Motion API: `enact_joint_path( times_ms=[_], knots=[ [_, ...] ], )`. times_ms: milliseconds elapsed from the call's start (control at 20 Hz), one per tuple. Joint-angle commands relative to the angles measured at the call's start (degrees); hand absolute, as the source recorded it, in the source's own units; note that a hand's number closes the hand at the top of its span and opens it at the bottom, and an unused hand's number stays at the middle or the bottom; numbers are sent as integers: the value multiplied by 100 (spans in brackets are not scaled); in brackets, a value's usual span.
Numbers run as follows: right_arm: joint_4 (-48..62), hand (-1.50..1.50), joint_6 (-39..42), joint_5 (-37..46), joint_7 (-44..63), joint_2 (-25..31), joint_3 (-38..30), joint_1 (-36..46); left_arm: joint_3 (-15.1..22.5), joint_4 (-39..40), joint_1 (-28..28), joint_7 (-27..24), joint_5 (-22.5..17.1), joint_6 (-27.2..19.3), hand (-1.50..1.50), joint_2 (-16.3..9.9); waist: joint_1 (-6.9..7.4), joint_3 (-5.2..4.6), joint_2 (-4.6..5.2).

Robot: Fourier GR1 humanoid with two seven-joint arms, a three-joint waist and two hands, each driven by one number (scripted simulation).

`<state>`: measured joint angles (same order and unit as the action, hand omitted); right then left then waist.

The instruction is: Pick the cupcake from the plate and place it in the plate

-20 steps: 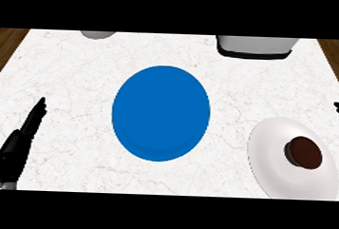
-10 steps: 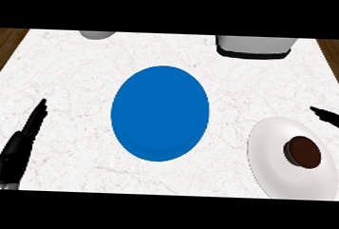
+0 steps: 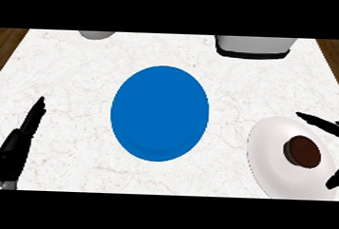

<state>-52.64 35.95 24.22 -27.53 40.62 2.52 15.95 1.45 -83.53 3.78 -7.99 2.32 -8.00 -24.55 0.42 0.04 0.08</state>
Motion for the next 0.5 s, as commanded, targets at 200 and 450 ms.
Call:
enact_joint_path(
  times_ms=[200, 450],
  knots=[
    [647, -150, 25, 486, -527, -236, 38, 221, -191, -327, 195, 160, 173, 265, 0, 189, -2, -2, -6],
    [1072, -150, -288, 726, -669, -521, 109, 429, -290, -431, 355, 113, 370, 245, 0, 282, 9, -2, -7]
  ],
)
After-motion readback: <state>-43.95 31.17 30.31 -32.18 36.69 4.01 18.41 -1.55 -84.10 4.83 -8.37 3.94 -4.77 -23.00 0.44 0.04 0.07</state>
